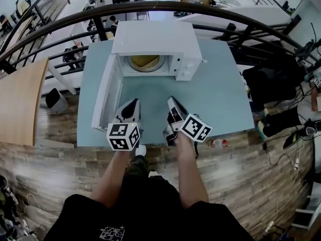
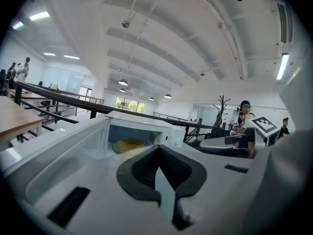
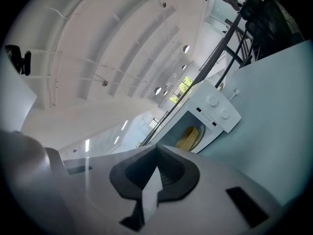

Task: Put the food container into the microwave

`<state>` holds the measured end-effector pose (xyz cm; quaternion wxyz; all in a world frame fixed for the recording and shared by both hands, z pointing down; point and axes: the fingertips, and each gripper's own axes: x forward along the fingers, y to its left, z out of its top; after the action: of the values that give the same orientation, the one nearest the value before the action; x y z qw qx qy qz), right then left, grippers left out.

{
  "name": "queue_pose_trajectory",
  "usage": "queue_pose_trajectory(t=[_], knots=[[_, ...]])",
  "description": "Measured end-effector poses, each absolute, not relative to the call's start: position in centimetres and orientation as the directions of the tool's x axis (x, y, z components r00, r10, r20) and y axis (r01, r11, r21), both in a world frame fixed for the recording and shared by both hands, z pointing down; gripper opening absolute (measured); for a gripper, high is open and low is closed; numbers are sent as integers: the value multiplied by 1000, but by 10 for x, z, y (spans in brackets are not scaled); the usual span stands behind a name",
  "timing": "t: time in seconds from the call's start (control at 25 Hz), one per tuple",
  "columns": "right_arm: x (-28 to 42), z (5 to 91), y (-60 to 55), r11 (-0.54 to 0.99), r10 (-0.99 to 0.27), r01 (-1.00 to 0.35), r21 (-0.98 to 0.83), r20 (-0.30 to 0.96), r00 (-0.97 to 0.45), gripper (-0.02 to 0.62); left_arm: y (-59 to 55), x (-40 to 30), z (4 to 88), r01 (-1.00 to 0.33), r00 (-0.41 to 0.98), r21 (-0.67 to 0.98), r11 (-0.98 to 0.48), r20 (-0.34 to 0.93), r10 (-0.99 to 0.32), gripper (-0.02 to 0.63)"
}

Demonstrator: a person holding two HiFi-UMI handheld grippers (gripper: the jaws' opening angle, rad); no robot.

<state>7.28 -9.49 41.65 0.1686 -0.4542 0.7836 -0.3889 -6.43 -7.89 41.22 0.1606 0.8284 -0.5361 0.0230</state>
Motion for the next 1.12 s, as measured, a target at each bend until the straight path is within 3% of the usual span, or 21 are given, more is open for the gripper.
queue_pose_trajectory(t=[1.12], knots=[[84,361,6,439,-804,-650,-620,52,-593,6,26,-84,356,-940,325,150,-307,120,-938,8]])
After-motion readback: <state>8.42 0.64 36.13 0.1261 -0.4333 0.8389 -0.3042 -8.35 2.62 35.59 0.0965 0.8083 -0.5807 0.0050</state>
